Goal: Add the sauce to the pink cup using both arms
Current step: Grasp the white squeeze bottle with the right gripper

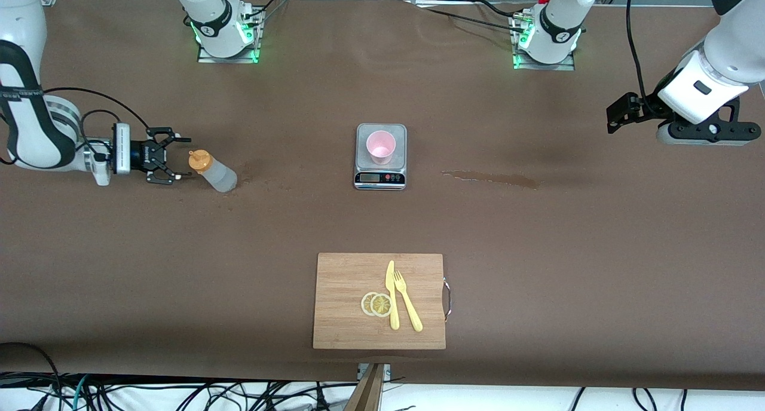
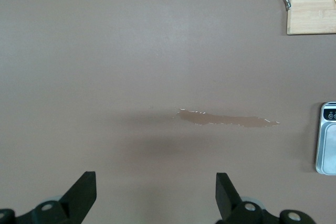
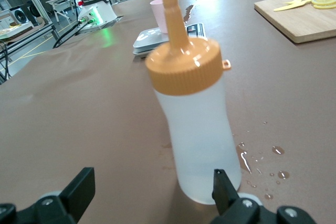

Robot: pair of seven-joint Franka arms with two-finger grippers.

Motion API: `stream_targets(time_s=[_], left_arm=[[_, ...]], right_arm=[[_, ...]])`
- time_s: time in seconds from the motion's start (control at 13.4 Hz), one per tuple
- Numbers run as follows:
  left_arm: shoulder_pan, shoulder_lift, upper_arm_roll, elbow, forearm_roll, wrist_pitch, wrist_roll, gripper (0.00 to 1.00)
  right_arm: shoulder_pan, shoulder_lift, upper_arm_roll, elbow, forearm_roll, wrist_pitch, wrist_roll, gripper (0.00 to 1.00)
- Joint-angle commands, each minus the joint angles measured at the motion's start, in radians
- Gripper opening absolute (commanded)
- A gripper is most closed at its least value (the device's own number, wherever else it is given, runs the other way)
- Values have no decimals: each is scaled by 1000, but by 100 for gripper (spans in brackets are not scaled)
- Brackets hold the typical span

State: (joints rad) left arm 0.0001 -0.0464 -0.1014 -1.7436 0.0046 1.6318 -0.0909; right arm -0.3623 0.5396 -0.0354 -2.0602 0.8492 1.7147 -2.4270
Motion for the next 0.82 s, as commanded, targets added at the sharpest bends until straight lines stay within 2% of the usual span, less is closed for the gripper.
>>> stream_targets(time_s=[0.0, 0.22, 0.67, 0.75], left_arm=[[8, 22, -3, 30, -2, -10, 27, 100], [6, 22, -8, 47, -3, -13, 27, 100], [6, 22, -8, 64, -6, -13, 23, 100], [6, 22, -8, 64, -6, -13, 23, 100]], right_arm=[[-14, 5, 32, 31, 37, 26, -4, 100], [-12, 17, 94, 29, 66, 101, 6, 100], [37, 56, 94, 31, 131, 118, 5, 100], [40, 56, 94, 32, 126, 121, 8, 96]])
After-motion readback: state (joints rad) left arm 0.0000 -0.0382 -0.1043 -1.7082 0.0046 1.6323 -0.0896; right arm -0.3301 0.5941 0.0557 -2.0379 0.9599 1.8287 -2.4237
